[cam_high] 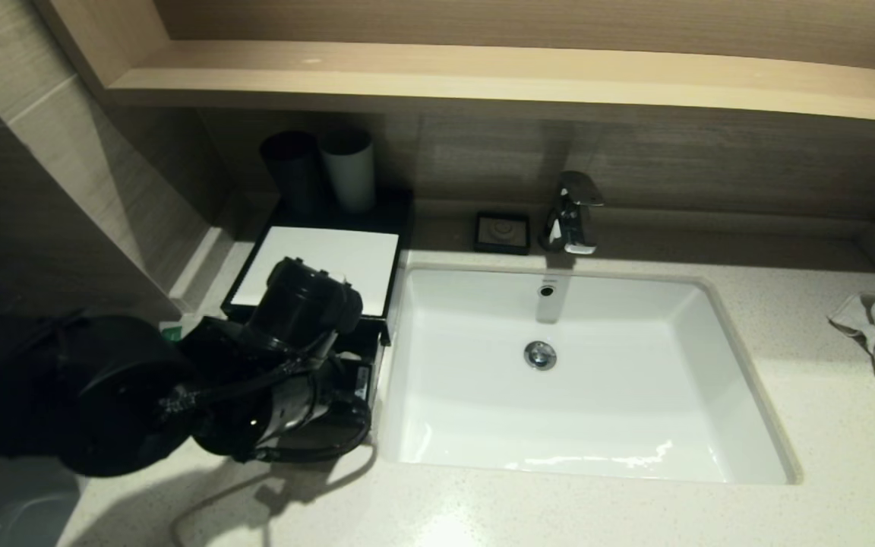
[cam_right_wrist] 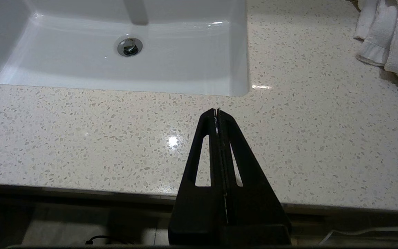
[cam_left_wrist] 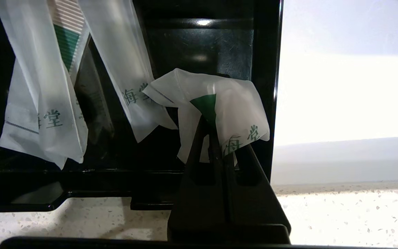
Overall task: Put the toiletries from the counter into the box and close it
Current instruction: Place the bathroom toiletry into the drawer
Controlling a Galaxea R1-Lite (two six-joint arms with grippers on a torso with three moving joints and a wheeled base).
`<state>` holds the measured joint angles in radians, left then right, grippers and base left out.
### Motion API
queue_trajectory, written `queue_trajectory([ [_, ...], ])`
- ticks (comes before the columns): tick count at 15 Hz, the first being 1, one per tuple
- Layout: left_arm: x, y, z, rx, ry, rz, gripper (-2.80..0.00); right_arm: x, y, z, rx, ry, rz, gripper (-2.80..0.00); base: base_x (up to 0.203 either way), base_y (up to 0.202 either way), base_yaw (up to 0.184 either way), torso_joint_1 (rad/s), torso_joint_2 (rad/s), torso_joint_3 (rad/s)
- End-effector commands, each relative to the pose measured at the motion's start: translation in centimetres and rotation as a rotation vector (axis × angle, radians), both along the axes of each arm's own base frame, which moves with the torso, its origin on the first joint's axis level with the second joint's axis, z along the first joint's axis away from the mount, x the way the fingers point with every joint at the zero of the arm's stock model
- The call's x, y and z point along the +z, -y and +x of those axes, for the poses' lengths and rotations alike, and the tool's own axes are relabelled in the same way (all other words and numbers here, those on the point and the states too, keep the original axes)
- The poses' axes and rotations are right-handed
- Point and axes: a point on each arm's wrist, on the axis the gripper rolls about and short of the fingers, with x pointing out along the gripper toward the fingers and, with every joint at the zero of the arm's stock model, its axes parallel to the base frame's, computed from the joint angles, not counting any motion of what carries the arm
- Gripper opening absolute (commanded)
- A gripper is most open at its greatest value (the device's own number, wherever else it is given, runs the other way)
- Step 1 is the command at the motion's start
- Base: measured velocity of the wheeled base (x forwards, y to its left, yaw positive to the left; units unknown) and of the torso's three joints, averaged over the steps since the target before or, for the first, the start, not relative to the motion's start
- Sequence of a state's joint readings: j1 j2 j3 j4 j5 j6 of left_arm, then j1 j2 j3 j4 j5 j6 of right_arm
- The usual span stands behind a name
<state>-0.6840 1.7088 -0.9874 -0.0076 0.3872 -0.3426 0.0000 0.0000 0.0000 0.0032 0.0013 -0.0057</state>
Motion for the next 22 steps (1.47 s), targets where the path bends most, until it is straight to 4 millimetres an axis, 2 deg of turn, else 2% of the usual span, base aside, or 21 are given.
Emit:
queue_trajectory([
  [1,-0.2,0.4,0.6,0.005,-0.008,0.009,-2.8,0.0,0.0,0.0,0.0,0.0,0.0,-2.8,0.0,0.0,0.0,0.0,0.0,0.0],
  [8,-0.5,0.9,1.9,0.02,-0.006,0.018,-2.8,0.0,0.0,0.0,0.0,0.0,0.0,-2.8,0.0,0.0,0.0,0.0,0.0,0.0],
  [16,-0.3,0.4,3.0,0.052,0.01,0.009,-2.8,0.0,0.0,0.0,0.0,0.0,0.0,-2.8,0.0,0.0,0.0,0.0,0.0,0.0],
  [17,-0.4,0.4,3.1,0.052,0.012,0.008,0.0,0.0,0.0,0.0,0.0,0.0,0.0,-2.8,0.0,0.0,0.0,0.0,0.0,0.0],
  [22,0.7,0.3,3.0,0.053,0.04,-0.014,0.0,0.0,0.0,0.0,0.0,0.0,0.0,-2.8,0.0,0.0,0.0,0.0,0.0,0.0],
])
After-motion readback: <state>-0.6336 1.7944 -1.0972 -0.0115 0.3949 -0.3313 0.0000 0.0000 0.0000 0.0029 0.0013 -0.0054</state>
